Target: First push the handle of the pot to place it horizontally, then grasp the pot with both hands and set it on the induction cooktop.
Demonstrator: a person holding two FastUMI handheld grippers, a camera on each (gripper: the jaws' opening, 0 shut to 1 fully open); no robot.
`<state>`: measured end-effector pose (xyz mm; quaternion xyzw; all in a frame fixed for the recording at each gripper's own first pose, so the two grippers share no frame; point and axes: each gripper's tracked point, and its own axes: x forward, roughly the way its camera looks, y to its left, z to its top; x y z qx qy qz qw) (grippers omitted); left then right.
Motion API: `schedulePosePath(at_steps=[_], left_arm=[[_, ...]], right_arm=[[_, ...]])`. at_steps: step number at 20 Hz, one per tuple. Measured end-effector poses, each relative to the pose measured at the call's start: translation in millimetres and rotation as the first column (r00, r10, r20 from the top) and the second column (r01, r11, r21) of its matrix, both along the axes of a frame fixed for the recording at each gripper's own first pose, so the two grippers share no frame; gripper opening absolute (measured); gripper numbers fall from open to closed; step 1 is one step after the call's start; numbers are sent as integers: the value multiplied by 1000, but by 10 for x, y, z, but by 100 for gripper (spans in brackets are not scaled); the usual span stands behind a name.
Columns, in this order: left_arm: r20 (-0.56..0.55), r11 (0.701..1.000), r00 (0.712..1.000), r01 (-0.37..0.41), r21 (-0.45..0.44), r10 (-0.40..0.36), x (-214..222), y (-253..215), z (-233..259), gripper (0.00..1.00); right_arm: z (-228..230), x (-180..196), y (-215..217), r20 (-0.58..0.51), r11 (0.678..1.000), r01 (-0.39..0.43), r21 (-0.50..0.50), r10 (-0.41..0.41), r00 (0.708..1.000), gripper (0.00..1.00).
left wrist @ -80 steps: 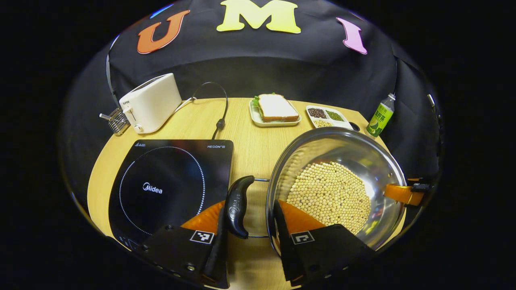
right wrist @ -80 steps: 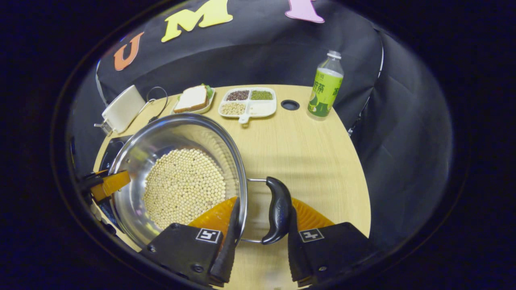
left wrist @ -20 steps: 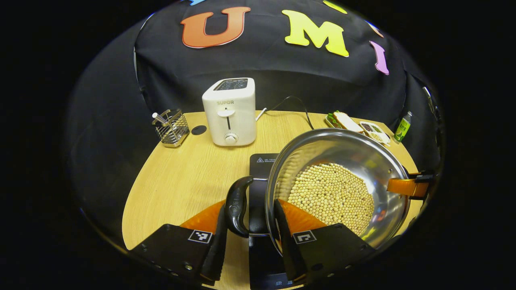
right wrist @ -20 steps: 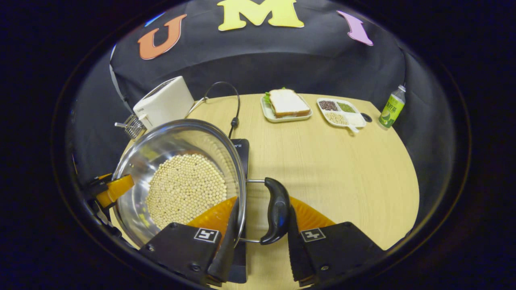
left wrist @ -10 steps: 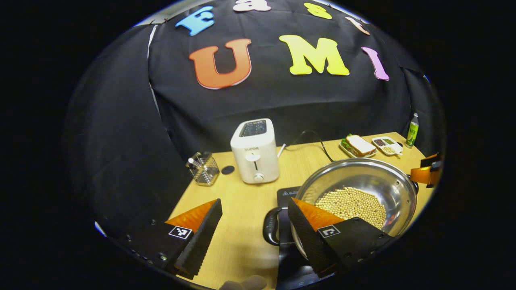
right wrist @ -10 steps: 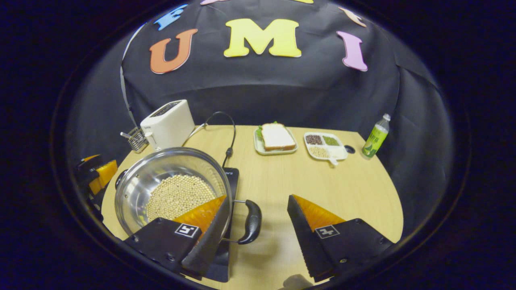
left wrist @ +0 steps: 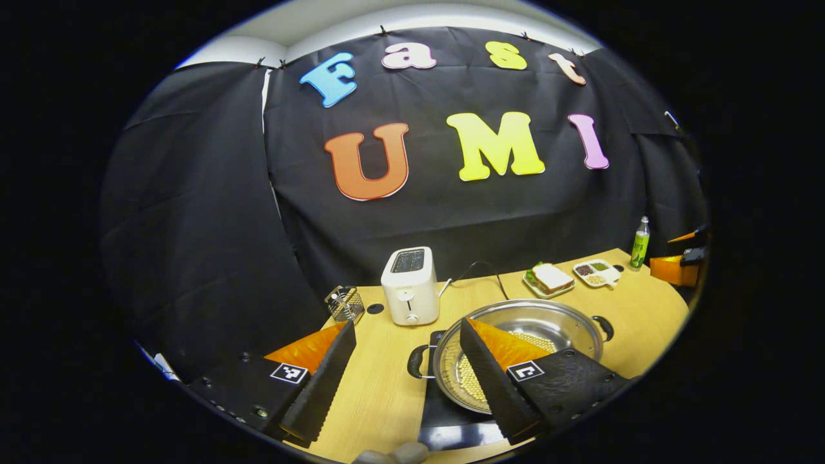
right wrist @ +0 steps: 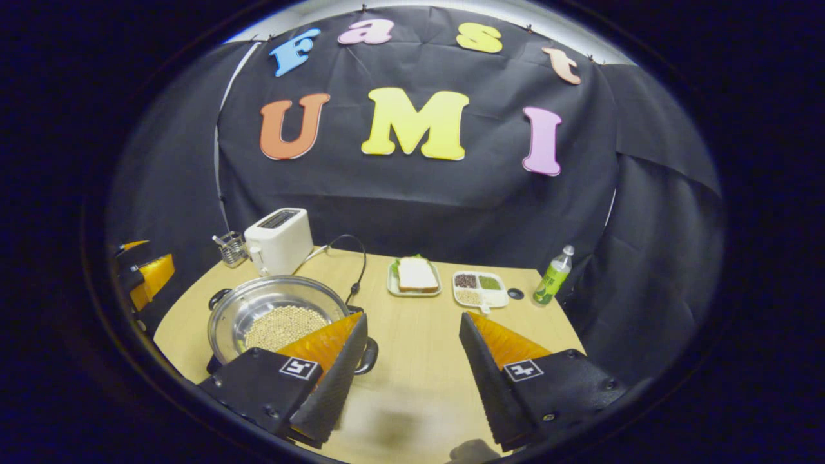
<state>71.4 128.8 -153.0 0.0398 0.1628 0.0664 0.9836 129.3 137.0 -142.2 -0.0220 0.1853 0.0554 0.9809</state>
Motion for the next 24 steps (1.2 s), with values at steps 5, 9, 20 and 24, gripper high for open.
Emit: schedulePosePath(at_steps=[5, 9, 20, 24], left_arm=[[74, 999, 997, 34, -37, -31, -384, -586, 603, 96], [141, 997, 988, 67, -39, -61, -604, -1138, 1122, 96], [302, 988, 949, 123, -94, -90, -895, -2309, 2123, 96], [324, 990, 942, 118, -81, -85, -941, -2438, 2303, 96]], right_arm=[[469, -455, -366, 107, 1000, -29, -6, 29, 994, 92], [815, -795, -801, 160, 999, -40, 11, 38, 986, 90], [1601, -1350, -2051, 317, 995, 13, 96, -43, 947, 100], [1800, -1469, -2288, 362, 992, 28, 124, -72, 929, 100]])
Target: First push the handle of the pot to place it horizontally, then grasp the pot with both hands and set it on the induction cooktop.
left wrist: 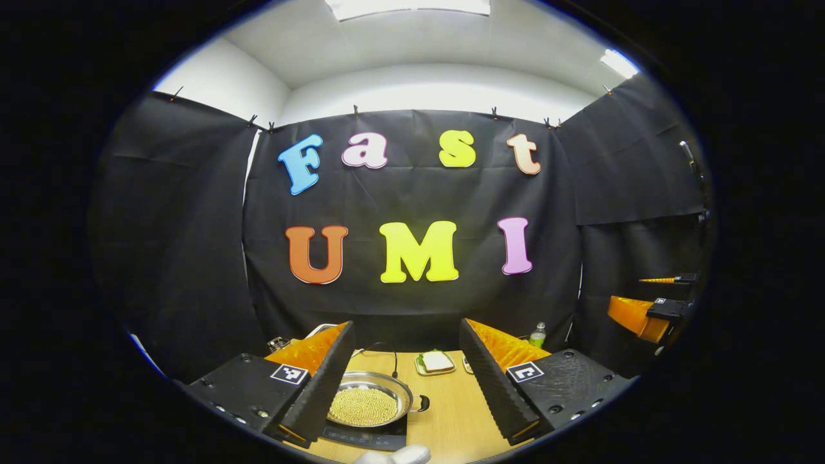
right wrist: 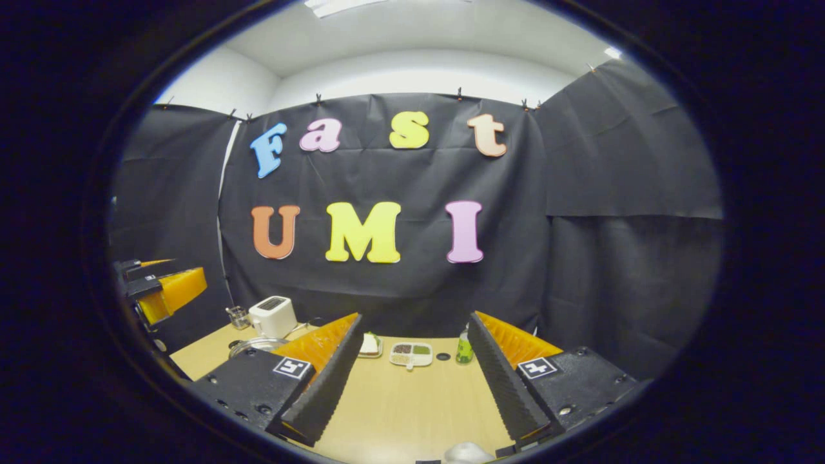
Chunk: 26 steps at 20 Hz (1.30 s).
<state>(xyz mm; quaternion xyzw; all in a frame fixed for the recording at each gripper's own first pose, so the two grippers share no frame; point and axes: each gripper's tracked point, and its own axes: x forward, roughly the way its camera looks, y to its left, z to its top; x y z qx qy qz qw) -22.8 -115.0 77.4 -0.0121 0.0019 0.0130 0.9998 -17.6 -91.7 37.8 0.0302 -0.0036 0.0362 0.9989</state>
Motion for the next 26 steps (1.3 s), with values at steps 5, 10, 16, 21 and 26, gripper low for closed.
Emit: schedulePosePath(at_steps=[5, 10, 16, 21, 26], left_arm=[[7, 1000, 1000, 6, -4, -6, -18, -208, 23, 96], [5, 1000, 1000, 4, 4, -4, -38, -326, 4, 96], [2, 1000, 1000, -4, 5, 4, -74, -418, 32, 96], [-3, 1000, 1000, -13, 20, 13, -74, -527, 28, 96], [-15, 1000, 1000, -18, 21, 18, -48, -514, 2, 96]], right_arm=[[121, -117, -199, 20, 1000, 27, 14, -27, 999, 100], [107, -153, -328, 17, 1000, 27, 10, -28, 999, 99], [143, -158, -527, 29, 999, 46, 26, -46, 999, 99], [158, -136, -594, 30, 999, 37, 29, -38, 999, 100], [108, -85, -647, 15, 999, 40, 28, -40, 999, 99]])
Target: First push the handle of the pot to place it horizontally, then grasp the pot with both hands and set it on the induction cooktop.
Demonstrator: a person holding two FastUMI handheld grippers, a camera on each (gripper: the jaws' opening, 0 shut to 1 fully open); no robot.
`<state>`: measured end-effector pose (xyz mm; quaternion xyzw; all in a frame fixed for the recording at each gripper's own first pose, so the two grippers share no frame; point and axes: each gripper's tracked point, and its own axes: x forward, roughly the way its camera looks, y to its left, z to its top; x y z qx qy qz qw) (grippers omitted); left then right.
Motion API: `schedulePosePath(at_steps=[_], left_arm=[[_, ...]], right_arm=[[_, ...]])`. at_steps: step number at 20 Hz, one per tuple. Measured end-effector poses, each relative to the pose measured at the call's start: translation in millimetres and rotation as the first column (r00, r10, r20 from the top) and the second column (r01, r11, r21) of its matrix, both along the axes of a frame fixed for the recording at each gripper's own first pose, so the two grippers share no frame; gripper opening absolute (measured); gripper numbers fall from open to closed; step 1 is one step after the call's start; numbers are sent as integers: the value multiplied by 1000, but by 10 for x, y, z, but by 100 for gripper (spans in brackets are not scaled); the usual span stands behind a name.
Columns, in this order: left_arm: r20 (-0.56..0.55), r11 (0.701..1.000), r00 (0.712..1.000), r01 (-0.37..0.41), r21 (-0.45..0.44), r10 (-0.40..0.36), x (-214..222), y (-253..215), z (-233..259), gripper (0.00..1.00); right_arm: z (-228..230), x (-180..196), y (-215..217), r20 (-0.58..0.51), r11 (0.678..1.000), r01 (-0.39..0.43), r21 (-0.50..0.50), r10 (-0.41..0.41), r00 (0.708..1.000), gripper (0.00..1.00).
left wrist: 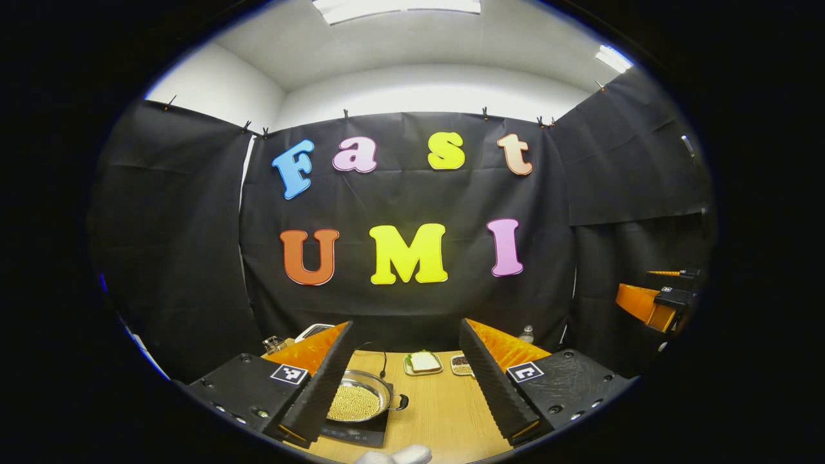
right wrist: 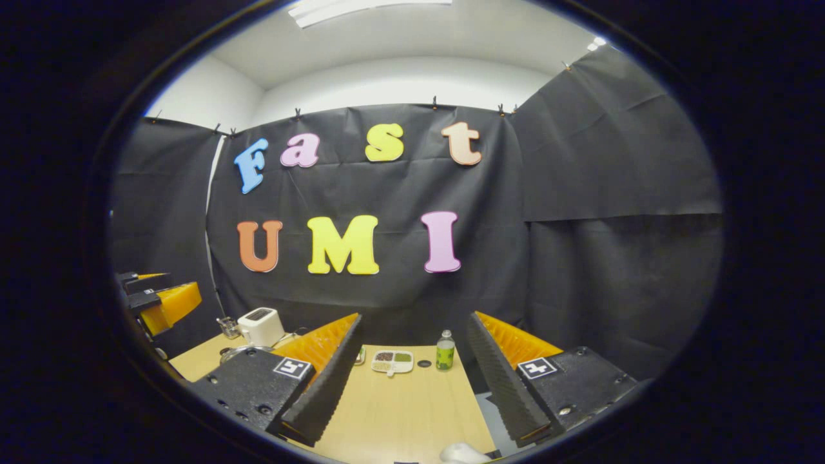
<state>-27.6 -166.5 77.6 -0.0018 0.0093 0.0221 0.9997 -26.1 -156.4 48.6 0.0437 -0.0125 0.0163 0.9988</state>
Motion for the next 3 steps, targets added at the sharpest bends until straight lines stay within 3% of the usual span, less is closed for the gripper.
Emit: schedulePosePath(at_steps=[3], left_arm=[[-4, 1000, 1000, -7, 7, 7, 8, 30, -8, 96]], right_arm=[[15, 19, -16, 8, 1000, 4, -2, -4, 1000, 99]])
